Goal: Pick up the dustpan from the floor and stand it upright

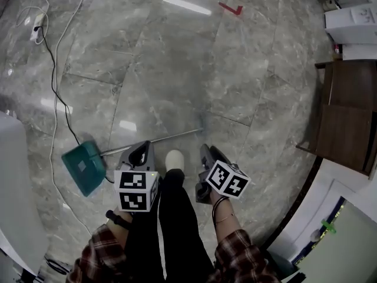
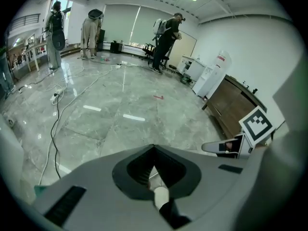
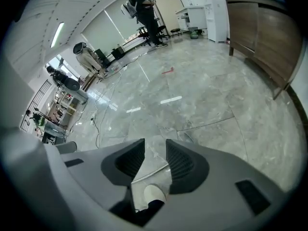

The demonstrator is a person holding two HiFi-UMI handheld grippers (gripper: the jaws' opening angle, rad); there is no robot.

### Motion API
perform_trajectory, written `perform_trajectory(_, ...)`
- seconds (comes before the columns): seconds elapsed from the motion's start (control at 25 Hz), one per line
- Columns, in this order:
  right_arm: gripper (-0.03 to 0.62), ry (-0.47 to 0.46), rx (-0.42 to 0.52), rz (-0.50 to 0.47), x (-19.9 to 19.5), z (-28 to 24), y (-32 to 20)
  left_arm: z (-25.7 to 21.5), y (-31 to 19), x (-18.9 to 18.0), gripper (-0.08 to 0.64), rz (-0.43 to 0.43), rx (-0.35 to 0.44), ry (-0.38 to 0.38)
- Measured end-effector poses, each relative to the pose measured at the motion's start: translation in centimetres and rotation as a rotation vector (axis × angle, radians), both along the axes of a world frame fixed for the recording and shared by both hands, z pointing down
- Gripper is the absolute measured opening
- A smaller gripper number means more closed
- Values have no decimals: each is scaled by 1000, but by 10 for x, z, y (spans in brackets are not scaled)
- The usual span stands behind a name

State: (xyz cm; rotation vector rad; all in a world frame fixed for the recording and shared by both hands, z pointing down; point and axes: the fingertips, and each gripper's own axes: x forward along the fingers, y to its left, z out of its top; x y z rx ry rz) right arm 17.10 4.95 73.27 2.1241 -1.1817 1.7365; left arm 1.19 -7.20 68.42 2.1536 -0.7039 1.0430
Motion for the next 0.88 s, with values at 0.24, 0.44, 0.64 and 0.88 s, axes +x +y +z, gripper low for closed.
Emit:
perform_trajectory(0.24,144,-62,-38,112,4,96,8,82,-1,-11,0,4,-23,-48)
perform_trajectory(0.44,144,-103,-73,150,-2,166,17,142,-10,-1,1,17,-26,-39)
perform_trajectory(0.64,144,-109,-90,144,1,220,18,190,-18,6,2,39,-26,-43)
perform_trajectory(0.88,144,-125,-142,187,10,286,22,253,-17,5,2,41,-52,-68)
